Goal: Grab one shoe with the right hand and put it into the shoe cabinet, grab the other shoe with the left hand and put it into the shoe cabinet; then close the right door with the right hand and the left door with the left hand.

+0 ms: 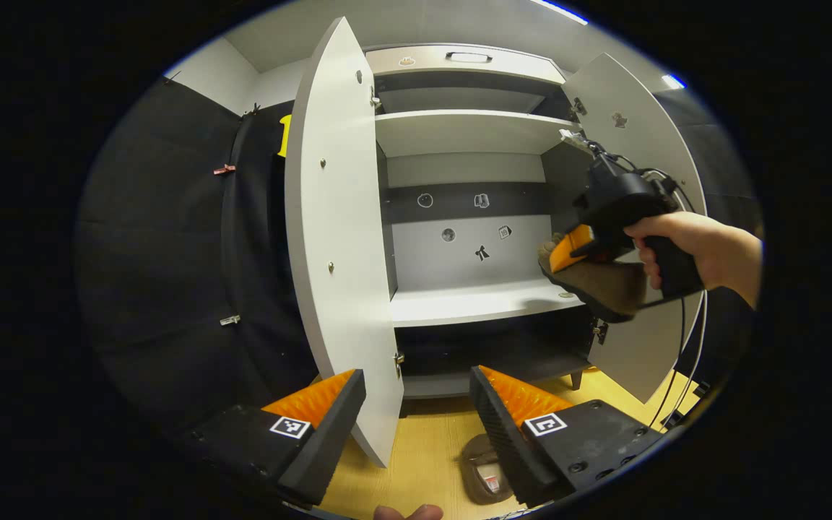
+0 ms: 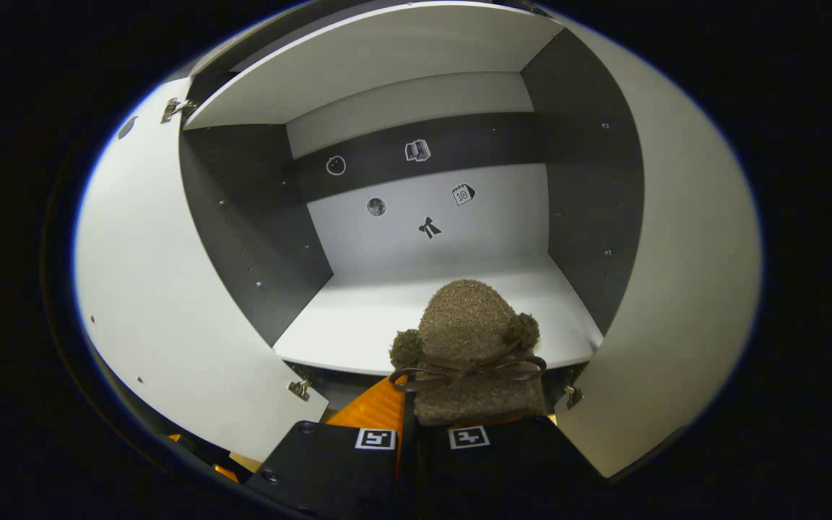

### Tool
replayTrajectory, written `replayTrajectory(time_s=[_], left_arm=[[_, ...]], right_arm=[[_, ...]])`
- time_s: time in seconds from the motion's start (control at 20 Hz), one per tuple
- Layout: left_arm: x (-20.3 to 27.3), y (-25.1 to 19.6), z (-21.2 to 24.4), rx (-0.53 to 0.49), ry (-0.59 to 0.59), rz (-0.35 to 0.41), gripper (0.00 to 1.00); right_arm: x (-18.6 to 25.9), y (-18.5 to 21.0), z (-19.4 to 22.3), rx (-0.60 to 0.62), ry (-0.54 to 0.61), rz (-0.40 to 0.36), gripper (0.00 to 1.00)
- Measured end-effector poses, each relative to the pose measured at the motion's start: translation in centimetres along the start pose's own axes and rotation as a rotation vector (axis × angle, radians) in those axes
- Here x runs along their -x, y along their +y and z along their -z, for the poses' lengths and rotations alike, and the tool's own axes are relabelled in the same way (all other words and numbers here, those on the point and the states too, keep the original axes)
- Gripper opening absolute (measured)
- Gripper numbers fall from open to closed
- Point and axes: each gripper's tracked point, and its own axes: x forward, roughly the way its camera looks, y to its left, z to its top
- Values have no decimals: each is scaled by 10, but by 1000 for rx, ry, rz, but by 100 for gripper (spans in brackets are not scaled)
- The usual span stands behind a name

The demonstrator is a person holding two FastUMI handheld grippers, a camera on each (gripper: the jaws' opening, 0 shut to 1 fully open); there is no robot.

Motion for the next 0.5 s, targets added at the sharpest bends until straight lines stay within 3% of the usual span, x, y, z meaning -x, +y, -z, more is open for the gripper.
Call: replayTrajectory(time_s=[0.5], left_arm=[[-2, -5, 24, 23, 55, -10, 92]], right_arm=[[-105, -26, -71, -63, -97, 43, 12]])
